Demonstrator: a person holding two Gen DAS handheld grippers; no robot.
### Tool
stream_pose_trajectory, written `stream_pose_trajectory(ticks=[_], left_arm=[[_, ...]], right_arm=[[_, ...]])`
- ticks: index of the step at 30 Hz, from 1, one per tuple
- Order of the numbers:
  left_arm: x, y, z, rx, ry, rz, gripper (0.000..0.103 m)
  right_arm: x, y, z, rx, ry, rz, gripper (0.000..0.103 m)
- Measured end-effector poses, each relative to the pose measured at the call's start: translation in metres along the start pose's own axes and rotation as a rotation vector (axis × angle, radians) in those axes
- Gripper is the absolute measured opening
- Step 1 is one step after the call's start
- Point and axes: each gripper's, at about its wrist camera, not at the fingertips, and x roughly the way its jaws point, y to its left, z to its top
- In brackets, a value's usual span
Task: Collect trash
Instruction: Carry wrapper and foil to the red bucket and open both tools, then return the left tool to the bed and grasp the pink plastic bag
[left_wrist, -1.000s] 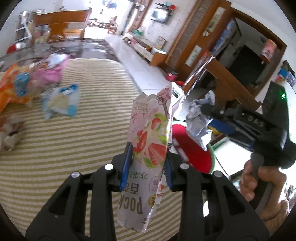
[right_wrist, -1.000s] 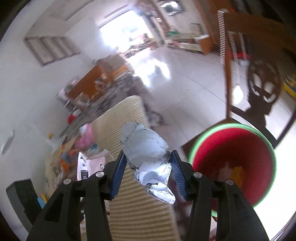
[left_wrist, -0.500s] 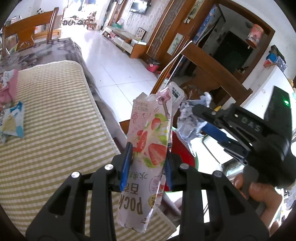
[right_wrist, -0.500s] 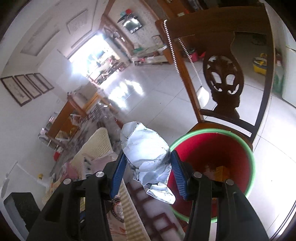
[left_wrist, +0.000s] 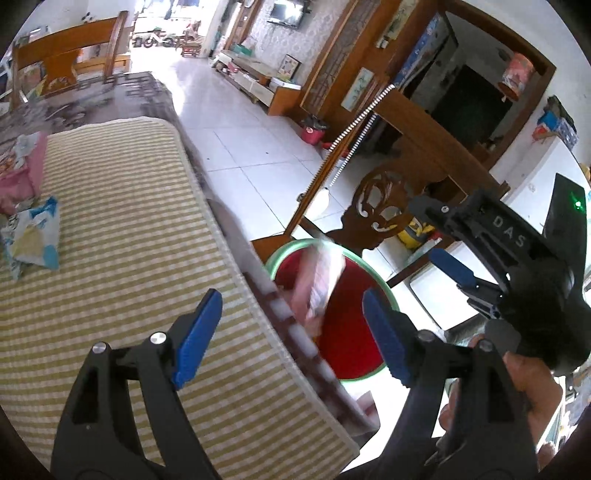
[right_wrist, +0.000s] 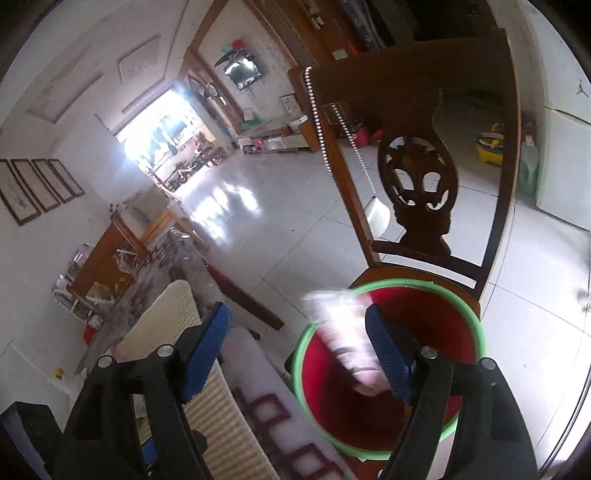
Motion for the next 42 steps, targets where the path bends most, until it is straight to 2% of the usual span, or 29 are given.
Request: stream_pose_trajectory(ticks=[9, 15, 19, 26, 31, 34, 38, 40, 42], left_arm=[[-0.051, 0.052, -0.017, -0.091, -0.054, 0.074, 0.076], [-0.106, 0.112, -0.032, -0.170, -0.119, 0.214, 0.076], [-0.150, 0.179, -0.042, -0.315, -0.166, 0.338, 0.076], [-0.211, 0.270, -0.074, -0.568, -0.235, 0.463, 0.076], [-0.213, 0.300, -0.088, -0.684, -0.233, 0.507, 0.076], [-0.208, 0.312, -0.098, -0.749, -0.217, 0.500, 0.076], [-0.197, 0.322, -0.101, -0.790, -0.197, 0.472, 0.076], [-0.195, 0.321, -0.096, -0.778, -0.203, 0.469, 0.076], [-0.192, 0.318, -0.093, -0.744, -0.197, 0.486, 0.063]], right_arm=[[0.012, 0.046, -0.014, -0.082, 0.048, 0.056, 0.077], [0.021, 0.076, -0.029, -0.162, 0.091, 0.079, 0.078], [0.025, 0.097, -0.040, -0.205, 0.109, 0.088, 0.081], [0.028, 0.120, -0.053, -0.289, 0.124, 0.084, 0.082], [0.028, 0.128, -0.059, -0.330, 0.120, 0.077, 0.082], [0.030, 0.129, -0.062, -0.345, 0.129, 0.071, 0.083], [0.031, 0.128, -0.062, -0.341, 0.134, 0.071, 0.083], [0.031, 0.128, -0.062, -0.340, 0.133, 0.071, 0.083], [0.032, 0.127, -0.061, -0.341, 0.134, 0.070, 0.083]])
